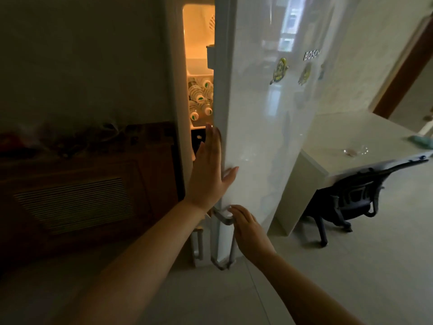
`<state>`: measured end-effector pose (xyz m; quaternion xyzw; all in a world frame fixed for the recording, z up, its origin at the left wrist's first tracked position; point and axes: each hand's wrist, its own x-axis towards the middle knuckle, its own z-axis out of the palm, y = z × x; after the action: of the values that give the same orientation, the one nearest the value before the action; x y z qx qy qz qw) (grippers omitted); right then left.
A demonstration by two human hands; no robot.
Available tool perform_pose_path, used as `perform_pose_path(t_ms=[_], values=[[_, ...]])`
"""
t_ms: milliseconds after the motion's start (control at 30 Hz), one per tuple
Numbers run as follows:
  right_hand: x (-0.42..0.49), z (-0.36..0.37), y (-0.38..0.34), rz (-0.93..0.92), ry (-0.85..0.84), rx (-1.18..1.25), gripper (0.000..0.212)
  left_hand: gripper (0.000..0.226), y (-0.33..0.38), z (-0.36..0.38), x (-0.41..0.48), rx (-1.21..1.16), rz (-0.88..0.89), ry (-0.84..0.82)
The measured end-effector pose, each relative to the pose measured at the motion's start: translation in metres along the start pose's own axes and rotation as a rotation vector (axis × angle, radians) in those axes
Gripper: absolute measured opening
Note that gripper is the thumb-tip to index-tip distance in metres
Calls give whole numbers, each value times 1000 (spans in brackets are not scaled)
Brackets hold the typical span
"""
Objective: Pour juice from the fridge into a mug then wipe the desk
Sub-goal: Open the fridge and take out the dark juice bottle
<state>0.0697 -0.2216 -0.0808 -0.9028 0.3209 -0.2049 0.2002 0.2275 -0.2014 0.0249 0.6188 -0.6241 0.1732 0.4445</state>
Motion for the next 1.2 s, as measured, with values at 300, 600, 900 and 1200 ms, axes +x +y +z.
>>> perform_pose_path(t_ms=[300,600,900,1200], values=[[-95,-51,34,293,85,60,59,97,97,26,-29,162,228,1],[-156,-96,52,422,266,45,79,80,172,57,-11,134,562,-24],[-169,-122,86,683,527,97,81,66,235,103,19,86,779,-74],[-160,-158,132,880,644,85,93,70,290,151,42,68,863,-192]])
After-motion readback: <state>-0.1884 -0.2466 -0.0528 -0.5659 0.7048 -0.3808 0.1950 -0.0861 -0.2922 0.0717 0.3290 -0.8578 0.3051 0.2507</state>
